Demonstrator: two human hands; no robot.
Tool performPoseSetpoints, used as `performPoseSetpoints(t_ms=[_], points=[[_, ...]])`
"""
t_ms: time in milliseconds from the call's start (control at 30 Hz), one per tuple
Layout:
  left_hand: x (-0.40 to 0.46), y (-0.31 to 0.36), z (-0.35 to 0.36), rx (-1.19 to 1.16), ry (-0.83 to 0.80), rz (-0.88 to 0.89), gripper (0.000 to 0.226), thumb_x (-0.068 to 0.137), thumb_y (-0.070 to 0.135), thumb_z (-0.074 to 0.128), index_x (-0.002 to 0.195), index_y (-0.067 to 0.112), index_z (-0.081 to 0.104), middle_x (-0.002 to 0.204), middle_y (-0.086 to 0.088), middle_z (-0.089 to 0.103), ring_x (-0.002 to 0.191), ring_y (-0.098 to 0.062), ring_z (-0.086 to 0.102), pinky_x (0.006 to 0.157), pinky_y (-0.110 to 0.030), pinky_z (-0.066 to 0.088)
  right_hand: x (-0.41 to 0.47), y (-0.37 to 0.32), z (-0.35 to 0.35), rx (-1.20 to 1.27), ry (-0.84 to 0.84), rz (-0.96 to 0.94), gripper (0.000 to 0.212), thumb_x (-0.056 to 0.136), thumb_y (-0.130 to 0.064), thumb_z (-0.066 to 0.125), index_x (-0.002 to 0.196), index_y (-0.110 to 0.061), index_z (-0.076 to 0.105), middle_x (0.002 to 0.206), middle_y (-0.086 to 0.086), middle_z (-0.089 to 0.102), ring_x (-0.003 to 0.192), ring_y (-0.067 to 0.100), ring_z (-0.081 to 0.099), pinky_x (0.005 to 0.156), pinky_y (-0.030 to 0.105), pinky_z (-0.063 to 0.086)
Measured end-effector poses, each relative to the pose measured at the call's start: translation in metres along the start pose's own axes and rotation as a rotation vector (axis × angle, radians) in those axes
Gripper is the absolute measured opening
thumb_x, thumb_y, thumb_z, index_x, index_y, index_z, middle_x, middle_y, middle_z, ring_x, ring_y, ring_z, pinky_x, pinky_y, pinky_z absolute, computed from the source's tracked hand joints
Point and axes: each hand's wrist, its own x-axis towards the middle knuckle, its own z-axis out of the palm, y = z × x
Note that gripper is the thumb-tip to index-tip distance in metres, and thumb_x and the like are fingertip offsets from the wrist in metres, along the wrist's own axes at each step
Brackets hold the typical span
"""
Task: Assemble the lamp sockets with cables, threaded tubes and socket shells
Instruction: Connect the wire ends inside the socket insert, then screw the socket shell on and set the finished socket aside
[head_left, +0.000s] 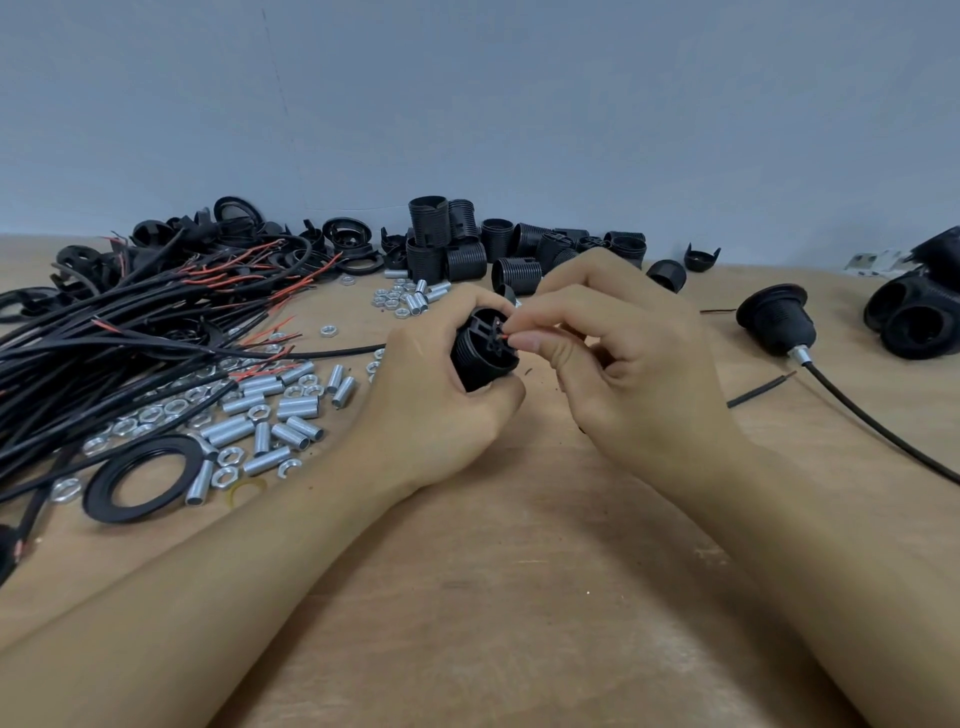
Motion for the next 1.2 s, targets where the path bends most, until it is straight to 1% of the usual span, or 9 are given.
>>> performPoseSetpoints(t_ms=[300,467,567,700,833,967,1033,1100,1200], points=[[0.001,0.000,-0.001,0.137,-0.009,0.019,0.028,0.066,0.009,0.060,0.092,0.017,0.066,0.071,0.010,0.061,0.065,-0.005,0.053,0.060,-0.012,0.038,-0.001,-0.001,0.001,-0.046,-0.051,-0.002,0.008,0.086,0.003,0.069,0.081,-0.002,0.074,0.083,0.010,0.062,0.072,0.013,0.051,0.067,0.008,0.033],[0.001,0.000,-0.001,0.266,-0.008,-0.002,0.028,0.068,0.010,0.061,0.093,0.021,0.066,0.064,0.014,0.057,0.061,-0.004,0.051,0.055,-0.016,0.036,-0.001,-0.003,0.004,-0.103,-0.073,-0.030,0.007,0.086,0.001,0.069,0.082,-0.002,0.074,0.078,0.013,0.059,0.065,0.024,0.054,0.058,0.026,0.039],[0.000,-0.001,-0.001,0.361,-0.023,0.006,0.027,0.070,0.009,0.062,0.094,0.023,0.063,0.064,0.016,0.053,0.061,-0.002,0.050,0.055,-0.020,0.034,-0.002,-0.003,0.005,-0.128,-0.087,-0.041,0.008,0.086,0.000,0.067,0.081,-0.002,0.072,0.076,0.011,0.054,0.063,0.021,0.049,0.056,0.026,0.037],[0.000,-0.008,-0.002,0.411,-0.134,0.008,0.025,0.072,0.015,0.059,0.094,0.026,0.057,0.074,0.014,0.050,0.068,-0.011,0.047,0.059,-0.029,0.034,-0.006,-0.003,0.009,-0.083,-0.119,-0.007,0.008,0.086,0.001,0.066,0.079,0.000,0.070,0.075,0.008,0.051,0.066,0.018,0.047,0.058,0.026,0.038],[0.006,-0.018,-0.007,0.412,-0.242,-0.065,0.035,0.074,0.015,0.061,0.105,0.028,0.056,0.098,0.007,0.062,0.091,-0.019,0.057,0.074,-0.041,0.049,-0.003,-0.002,0.010,0.096,-0.216,0.247,0.007,0.086,-0.003,0.071,0.091,-0.007,0.073,0.079,0.001,0.061,0.070,0.015,0.059,0.067,0.036,0.052],[0.006,-0.022,-0.008,0.426,-0.201,-0.081,0.033,0.078,0.017,0.065,0.109,0.027,0.058,0.100,0.008,0.064,0.095,-0.018,0.059,0.080,-0.044,0.050,0.010,-0.007,-0.004,0.221,-0.156,0.368,0.013,0.090,-0.021,0.070,0.103,-0.019,0.072,0.094,-0.011,0.070,0.090,0.001,0.064,0.080,0.015,0.048],[0.005,-0.022,-0.006,0.453,-0.179,-0.086,0.027,0.081,0.021,0.067,0.106,0.027,0.057,0.097,0.008,0.062,0.093,-0.018,0.057,0.080,-0.043,0.050,0.017,-0.001,-0.029,0.141,-0.331,0.448,0.017,0.088,-0.041,0.067,0.101,-0.031,0.071,0.096,-0.019,0.069,0.094,-0.008,0.061,0.079,0.006,0.043],[0.004,-0.023,-0.006,0.479,-0.186,-0.100,0.030,0.081,0.021,0.067,0.108,0.027,0.056,0.101,0.007,0.061,0.095,-0.018,0.055,0.080,-0.041,0.050,0.017,0.005,-0.055,0.027,-0.661,0.569,0.042,0.066,-0.064,0.069,0.102,-0.043,0.068,0.100,-0.028,0.064,0.094,-0.011,0.059,0.079,0.007,0.042],[0.003,-0.023,-0.007,0.488,-0.192,-0.114,0.035,0.080,0.018,0.067,0.112,0.028,0.056,0.105,0.008,0.060,0.098,-0.017,0.054,0.080,-0.036,0.048,0.010,0.010,-0.067,-0.111,-0.950,0.674,0.061,0.049,-0.064,0.079,0.104,-0.045,0.063,0.100,-0.015,0.064,0.088,-0.007,0.059,0.086,0.022,0.049]])
